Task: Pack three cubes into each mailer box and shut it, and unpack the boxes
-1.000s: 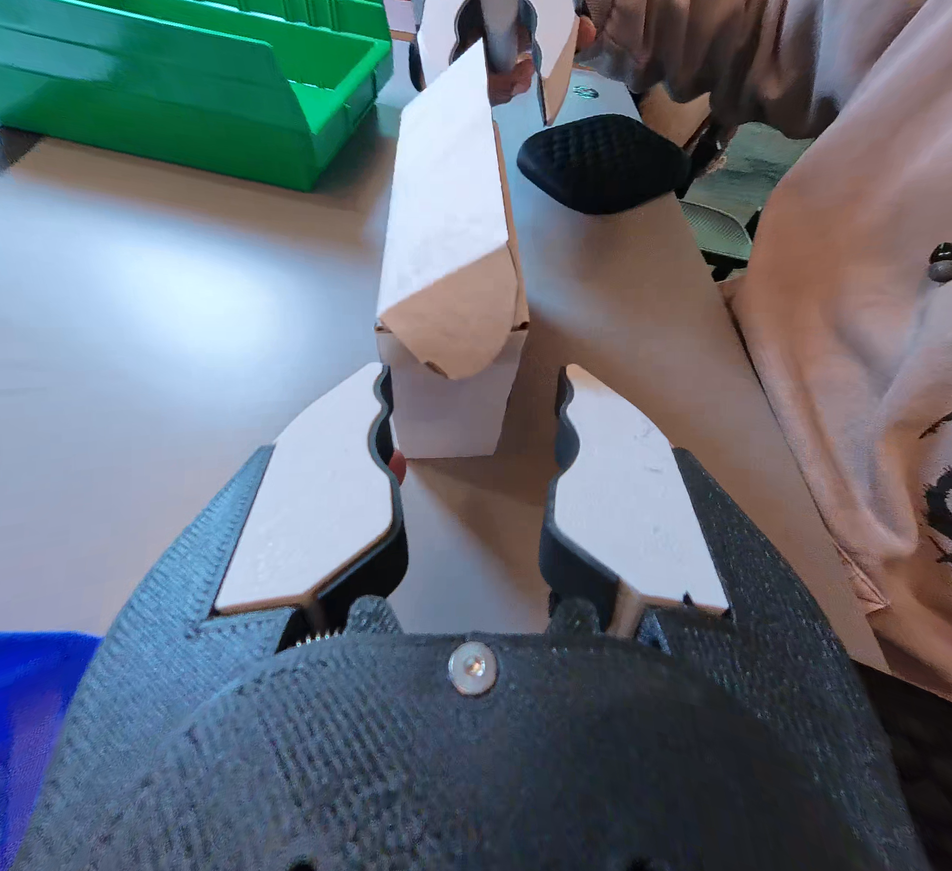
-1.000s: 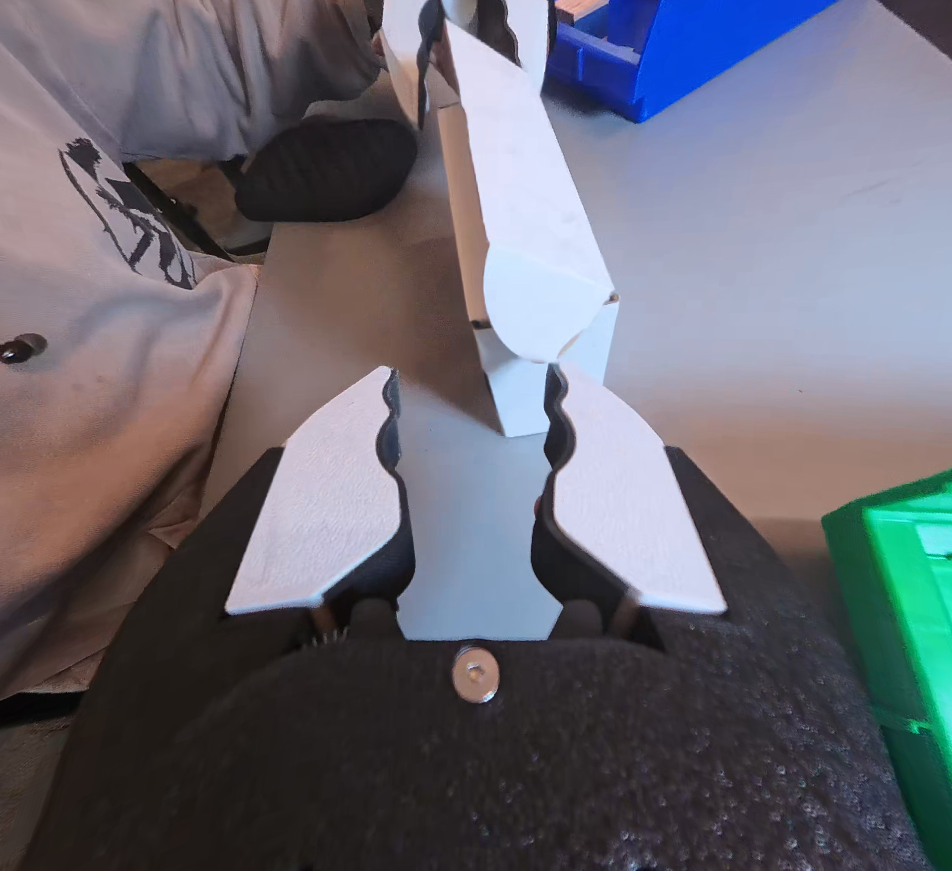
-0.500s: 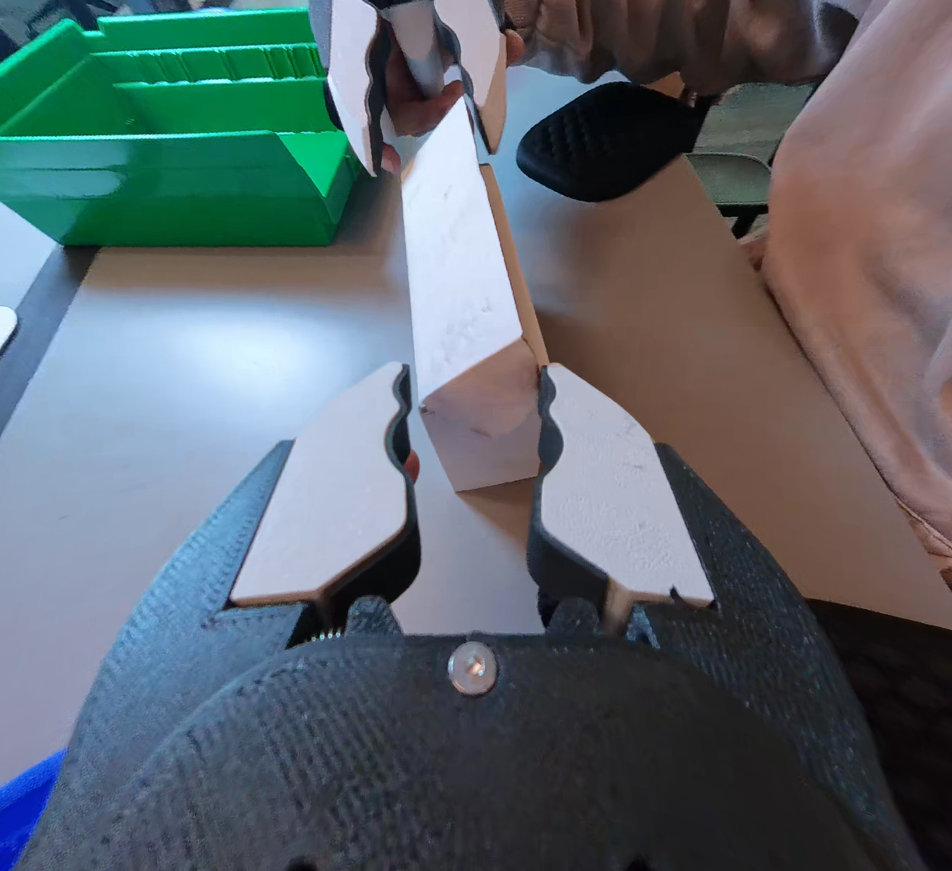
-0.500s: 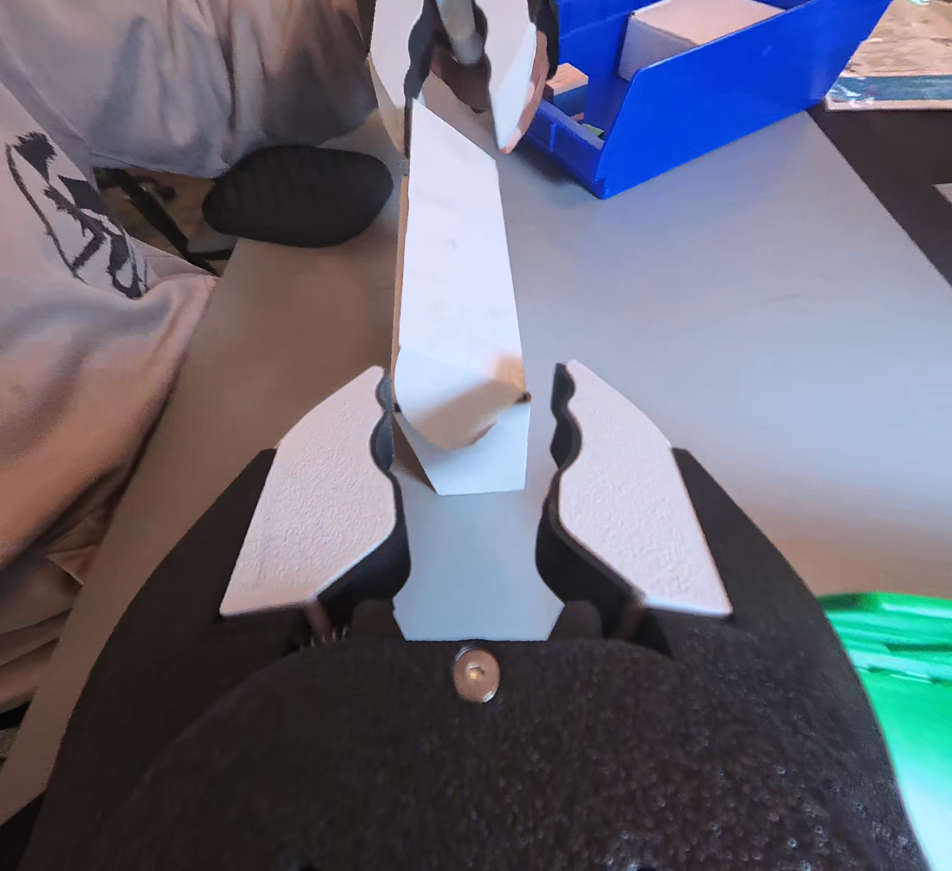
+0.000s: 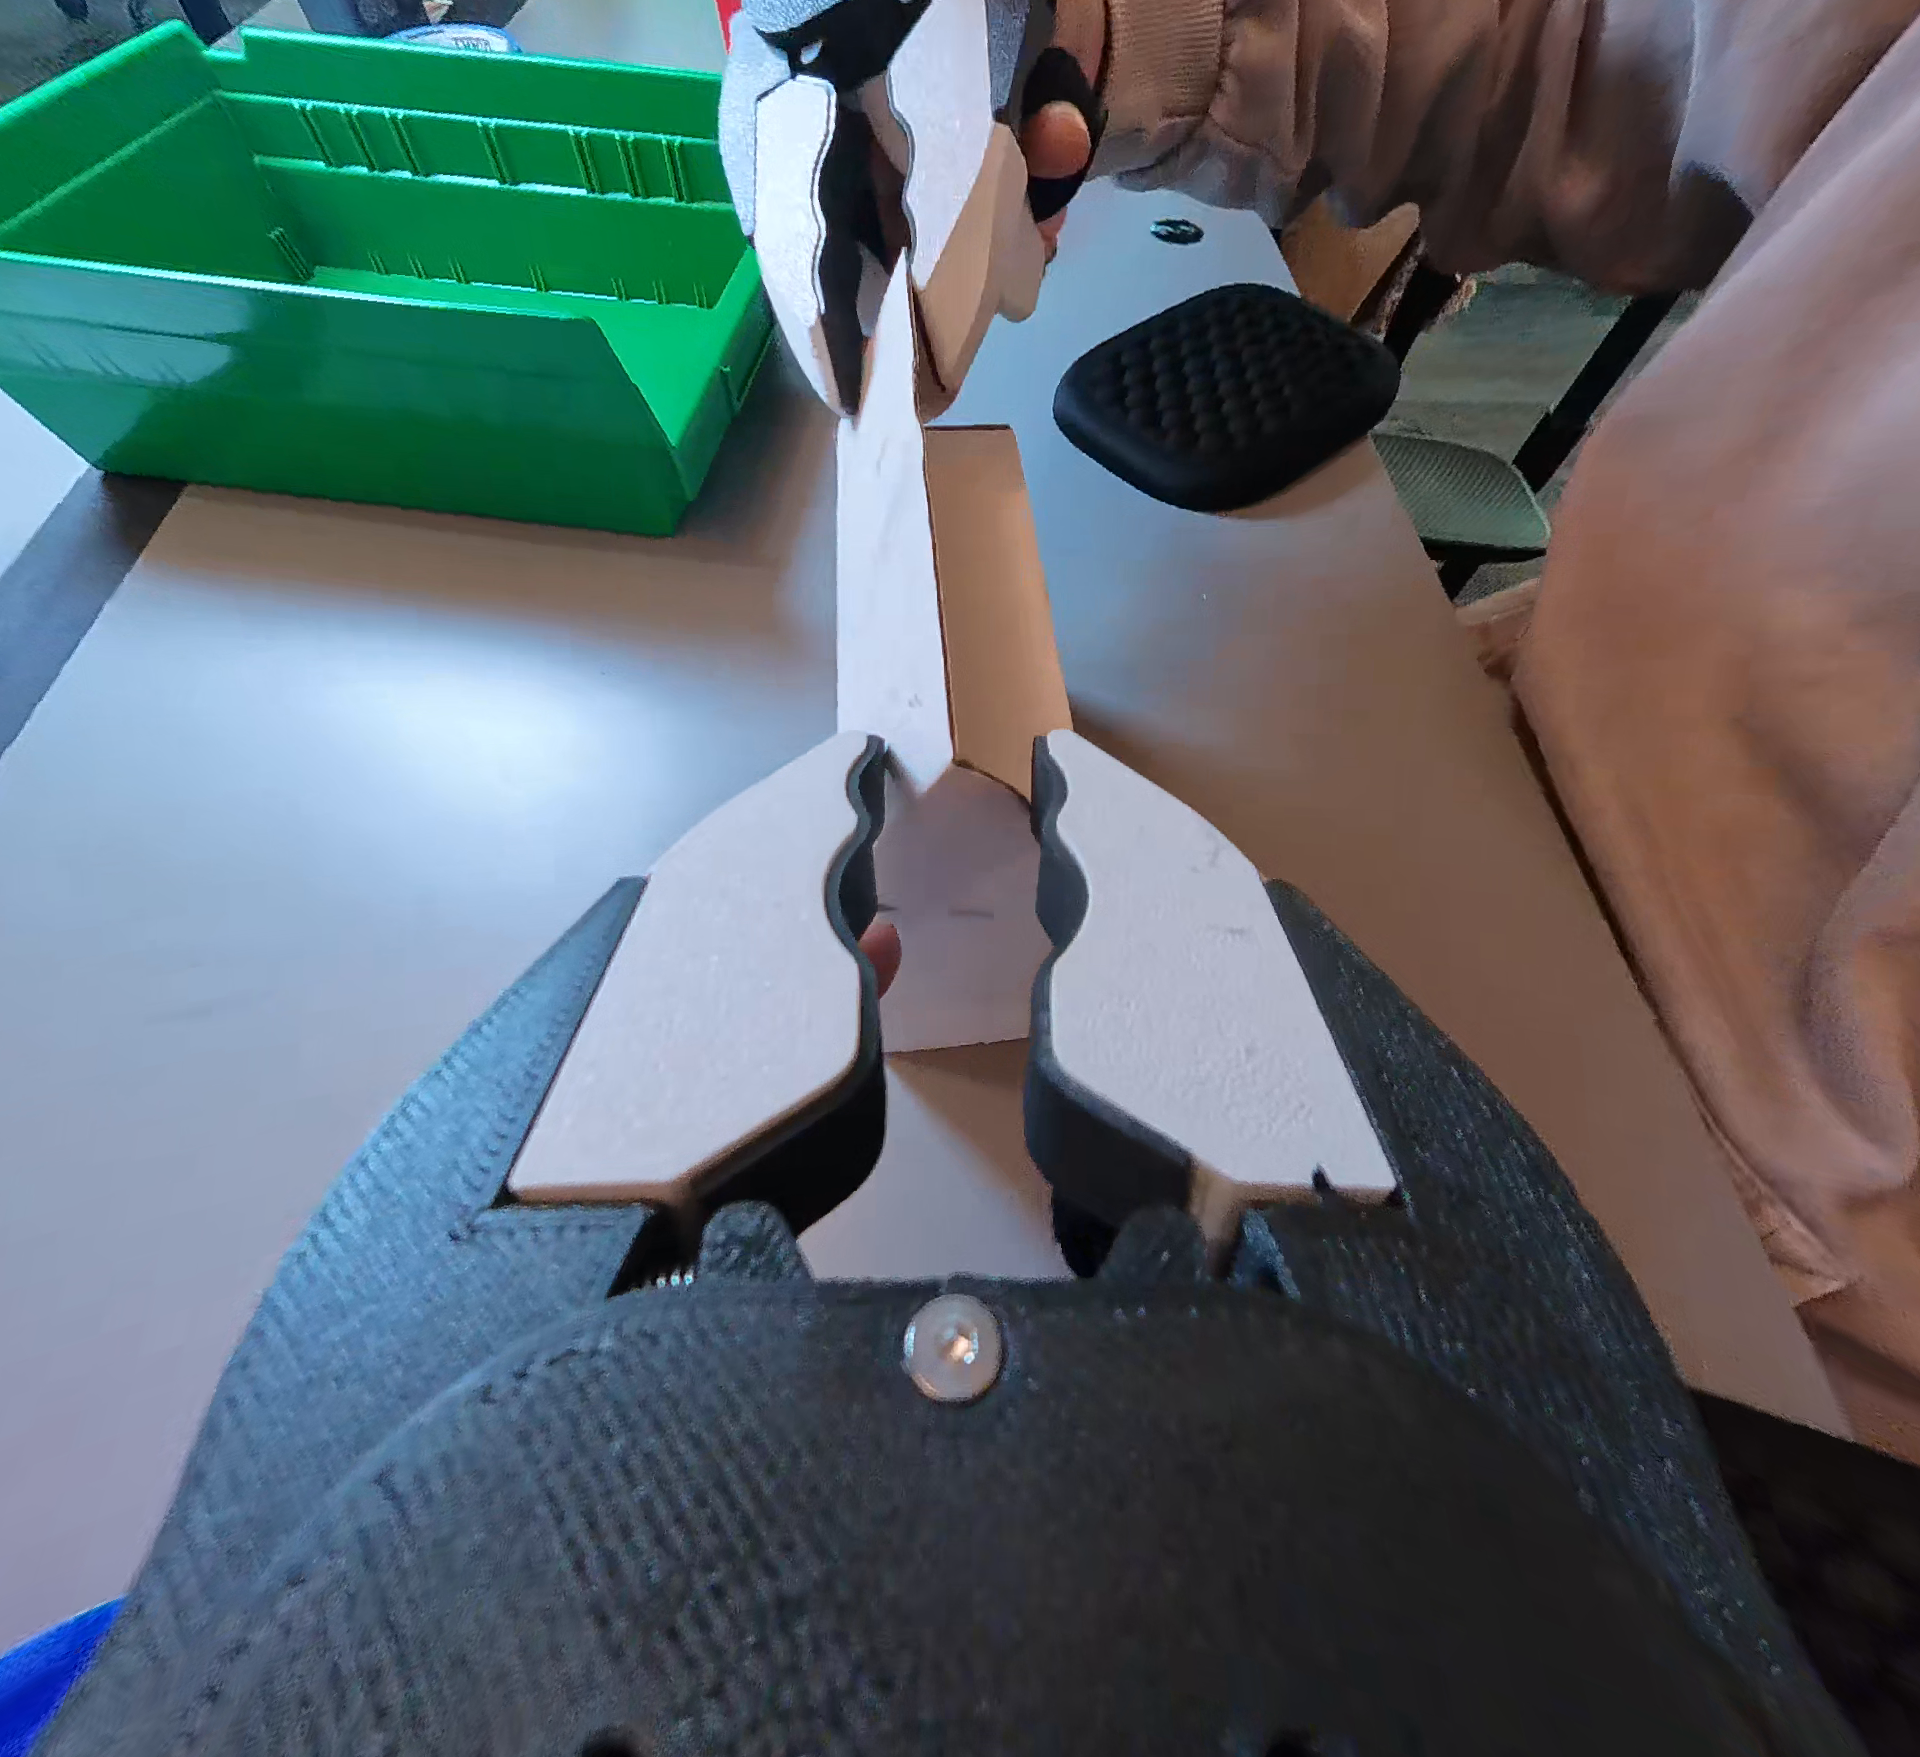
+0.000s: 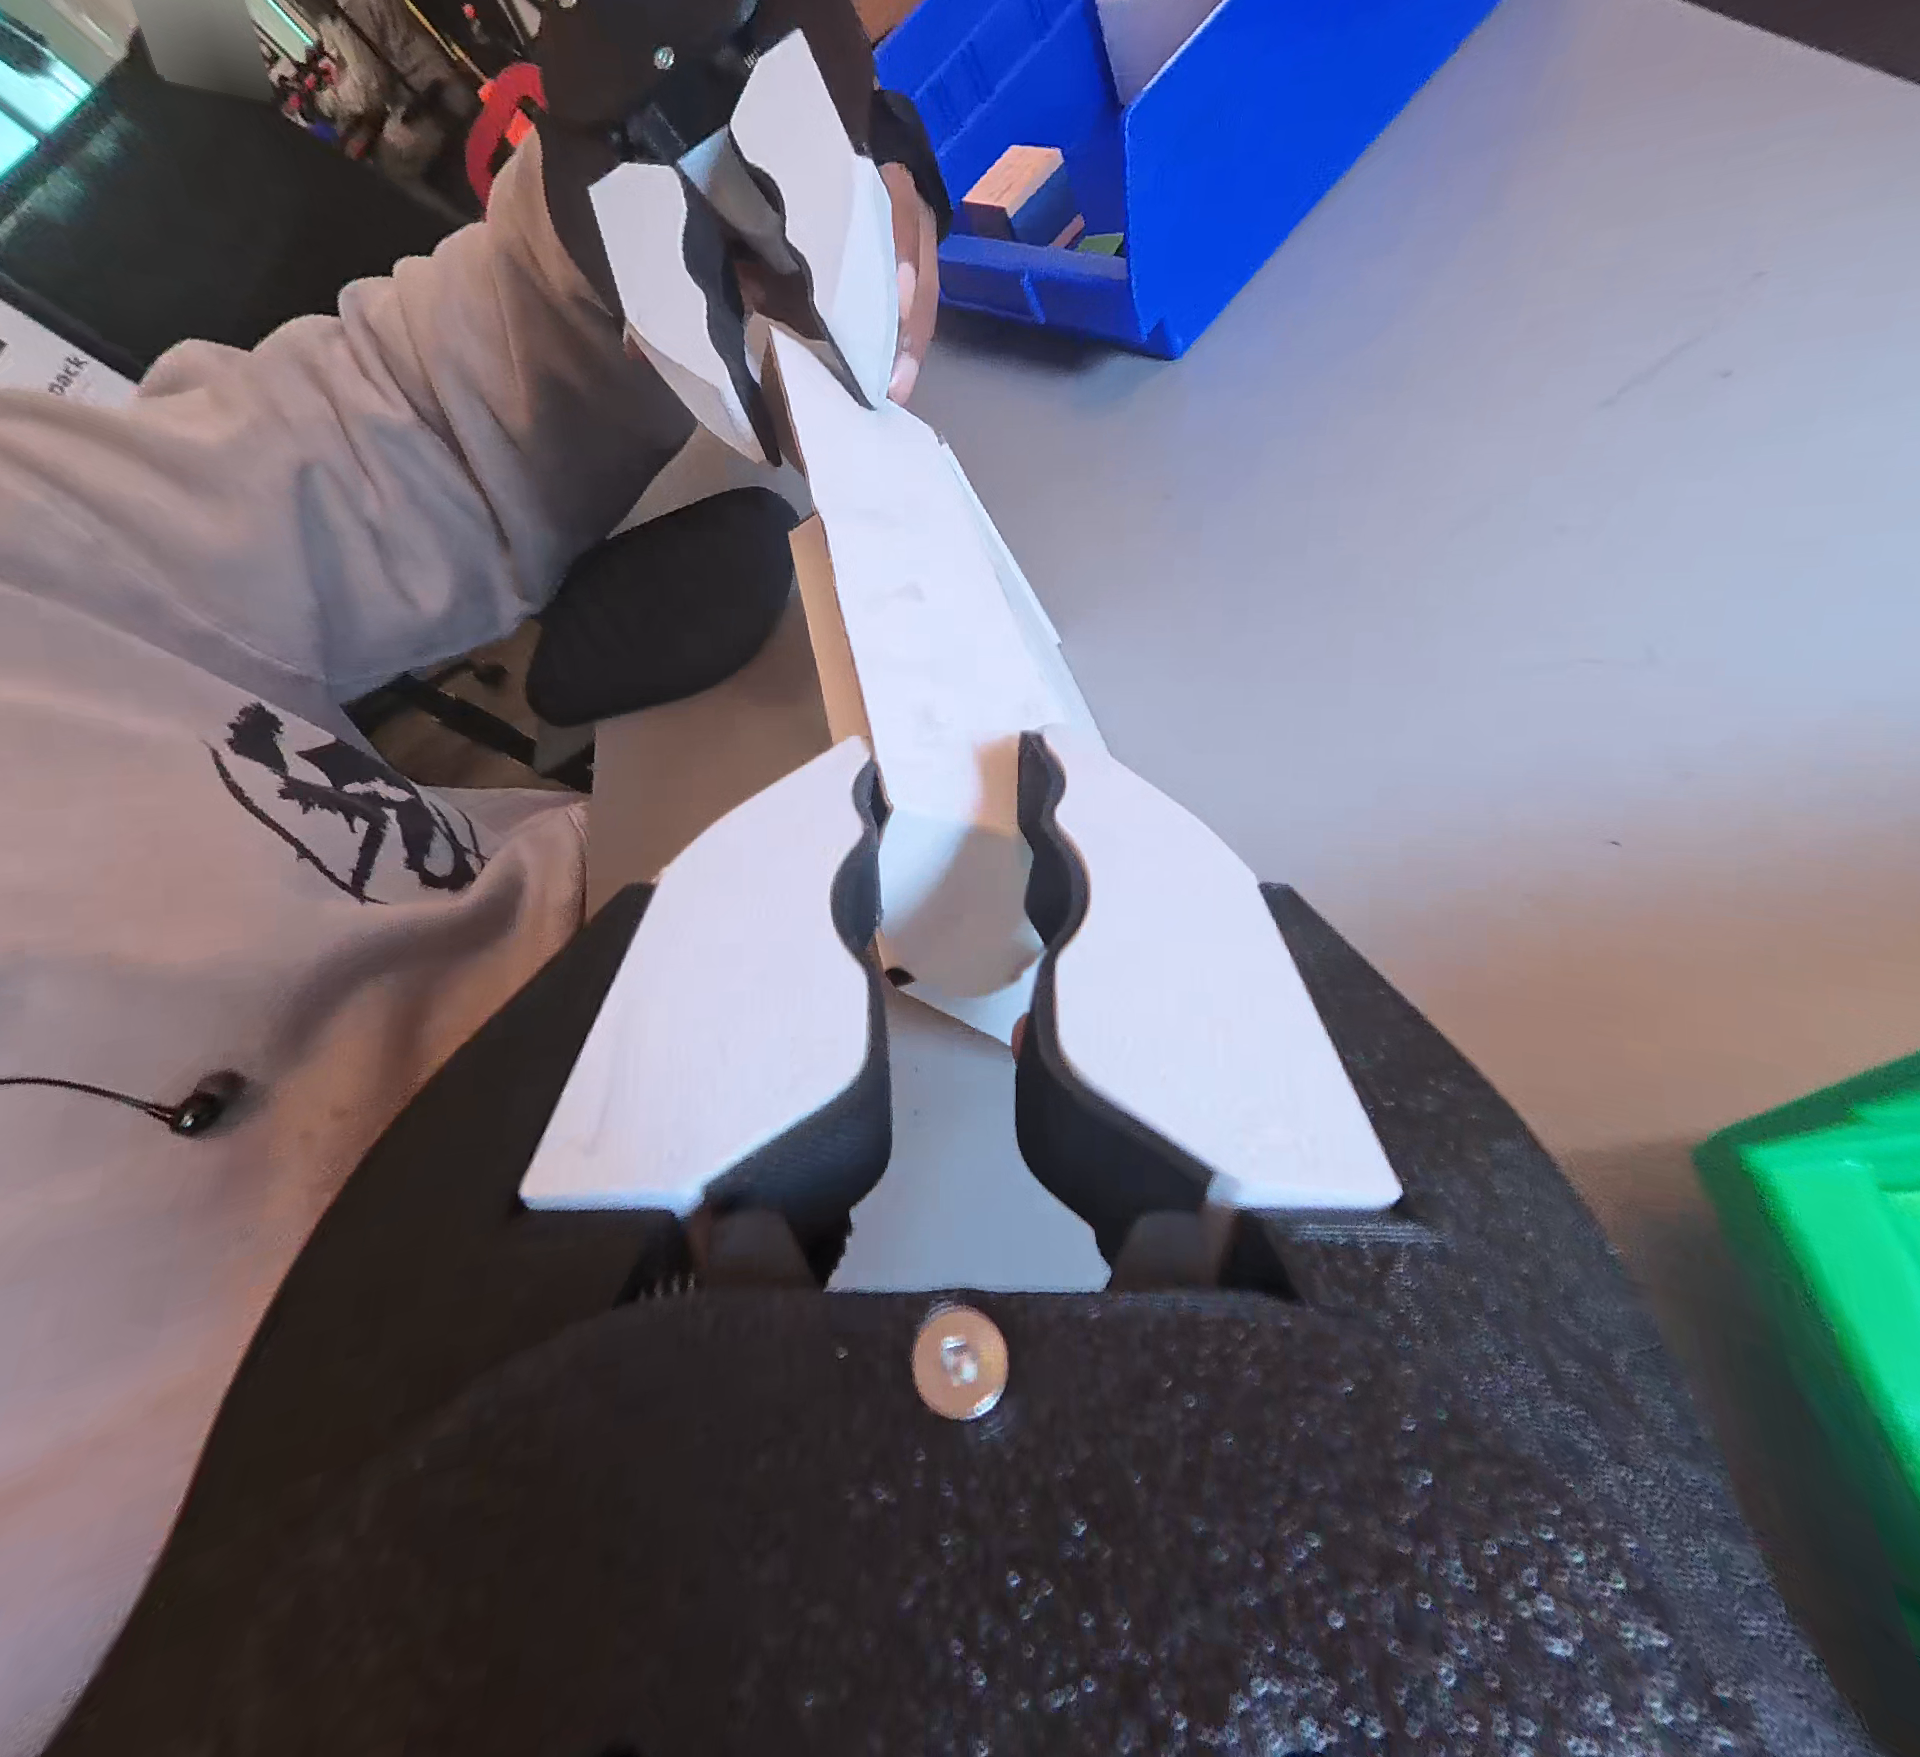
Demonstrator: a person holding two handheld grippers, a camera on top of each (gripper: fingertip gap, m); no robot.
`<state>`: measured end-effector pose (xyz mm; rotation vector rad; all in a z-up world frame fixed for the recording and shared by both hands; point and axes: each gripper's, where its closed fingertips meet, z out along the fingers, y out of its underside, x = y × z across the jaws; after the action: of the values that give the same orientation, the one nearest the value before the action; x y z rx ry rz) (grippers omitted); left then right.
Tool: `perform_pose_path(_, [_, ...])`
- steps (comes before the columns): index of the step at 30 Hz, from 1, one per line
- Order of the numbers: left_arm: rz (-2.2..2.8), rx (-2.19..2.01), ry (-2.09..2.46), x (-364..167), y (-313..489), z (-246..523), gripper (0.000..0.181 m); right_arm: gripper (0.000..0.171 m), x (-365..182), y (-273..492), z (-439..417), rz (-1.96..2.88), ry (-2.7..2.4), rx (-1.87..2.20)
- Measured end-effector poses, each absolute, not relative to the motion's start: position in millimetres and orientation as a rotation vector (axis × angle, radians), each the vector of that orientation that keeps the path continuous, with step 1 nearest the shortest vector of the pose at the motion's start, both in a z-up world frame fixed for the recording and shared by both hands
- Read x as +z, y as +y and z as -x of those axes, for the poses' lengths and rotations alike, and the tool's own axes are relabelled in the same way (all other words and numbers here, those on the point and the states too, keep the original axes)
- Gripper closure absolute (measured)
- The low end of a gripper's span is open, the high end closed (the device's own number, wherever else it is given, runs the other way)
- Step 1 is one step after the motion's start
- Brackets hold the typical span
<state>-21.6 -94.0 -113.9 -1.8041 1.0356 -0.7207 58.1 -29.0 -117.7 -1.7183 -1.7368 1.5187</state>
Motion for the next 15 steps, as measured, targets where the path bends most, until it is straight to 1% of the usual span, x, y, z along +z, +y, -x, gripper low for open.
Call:
perform_pose_path(4, [1.819,-0.686,1.043,-114,-90,21,0.156,0.145,-117,-30,-58,1.729,-1.759,1.51])
perform_pose_path(6, [1.82,-0.659,1.054,-115,-91,21,0.156,0.132,-114,-34,-63,1.633,-1.831,1.477])
perform_pose_path(8, [1.816,-0.65,1.059,-115,-92,22,0.156,0.122,-114,-30,-71,1.461,-1.931,1.35])
perform_pose_path(10, [1.808,-0.657,1.085,-116,-96,22,0.147,0.119,-117,-22,-79,1.303,-2.002,1.226])
perform_pose_path(12, [1.799,-0.675,1.125,-116,-102,22,0.137,0.116,-116,-17,-86,1.215,-2.024,1.212])
perform_pose_path(15, [1.803,-0.667,1.182,-119,-106,29,0.131,0.114,-122,-8,-88,1.174,-2.05,1.144])
